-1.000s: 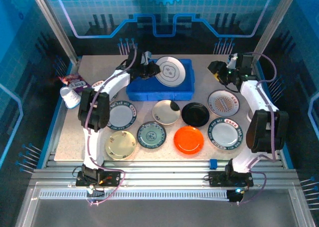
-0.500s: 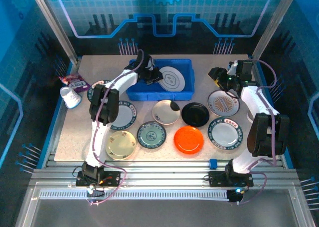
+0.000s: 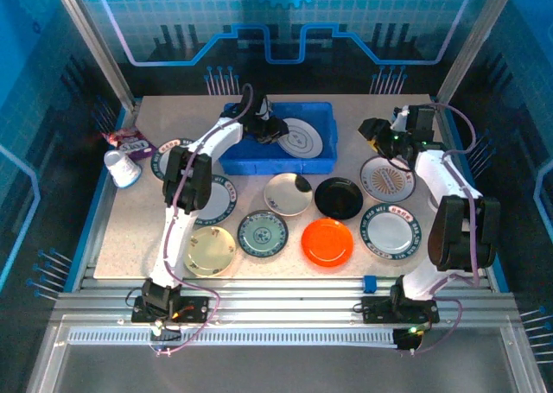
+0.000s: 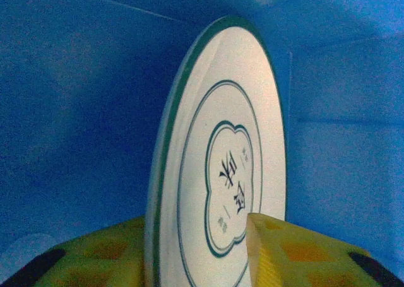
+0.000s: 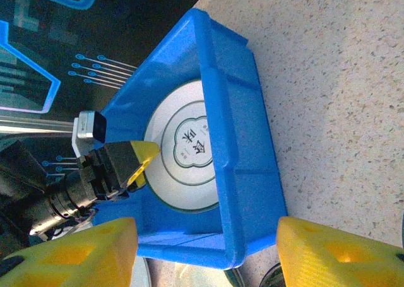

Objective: Place the plates into the plastic bin on the countertop

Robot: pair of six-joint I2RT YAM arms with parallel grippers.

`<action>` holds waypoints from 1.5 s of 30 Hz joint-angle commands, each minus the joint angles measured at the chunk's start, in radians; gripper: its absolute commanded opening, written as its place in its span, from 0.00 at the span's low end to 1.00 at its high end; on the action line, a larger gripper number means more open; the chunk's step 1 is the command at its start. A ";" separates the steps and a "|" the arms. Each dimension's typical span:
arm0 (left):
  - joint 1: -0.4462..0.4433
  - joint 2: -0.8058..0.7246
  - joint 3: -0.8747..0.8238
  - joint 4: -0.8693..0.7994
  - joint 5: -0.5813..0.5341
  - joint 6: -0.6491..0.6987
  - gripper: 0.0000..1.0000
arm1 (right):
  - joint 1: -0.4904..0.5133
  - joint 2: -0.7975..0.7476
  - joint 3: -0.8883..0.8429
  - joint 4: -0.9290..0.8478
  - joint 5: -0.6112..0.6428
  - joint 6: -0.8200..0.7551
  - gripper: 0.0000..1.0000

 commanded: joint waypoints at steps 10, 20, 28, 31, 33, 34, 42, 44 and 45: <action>-0.010 -0.060 0.047 -0.048 -0.023 0.092 0.72 | 0.053 0.024 0.044 -0.034 0.003 -0.043 0.61; -0.011 -0.221 0.058 -0.221 -0.239 0.220 0.99 | 0.101 -0.056 0.055 -0.153 0.102 -0.135 0.60; -0.066 -0.546 -0.210 -0.165 -0.293 0.257 0.99 | 0.169 -0.329 -0.077 -0.339 0.246 -0.233 0.59; -0.116 -0.683 -0.362 -0.117 -0.318 0.259 0.97 | 0.201 -0.460 -0.159 -0.406 0.267 -0.235 0.53; -0.143 -0.773 -0.458 -0.087 -0.298 0.244 0.97 | 0.210 -0.531 -0.218 -0.450 0.249 -0.225 0.53; -0.156 -0.810 -0.497 -0.085 -0.291 0.234 0.97 | 0.214 -0.574 -0.248 -0.476 0.246 -0.216 0.53; -0.306 -0.937 -0.730 -0.121 -0.179 0.189 0.96 | 0.290 -0.785 -0.468 -0.666 0.223 -0.134 0.55; -0.343 -0.942 -0.791 -0.101 -0.143 0.152 0.95 | 0.306 -0.815 -0.518 -0.694 0.212 -0.109 0.53; -0.362 -0.944 -0.813 -0.095 -0.142 0.144 0.95 | 0.314 -0.826 -0.541 -0.700 0.208 -0.096 0.51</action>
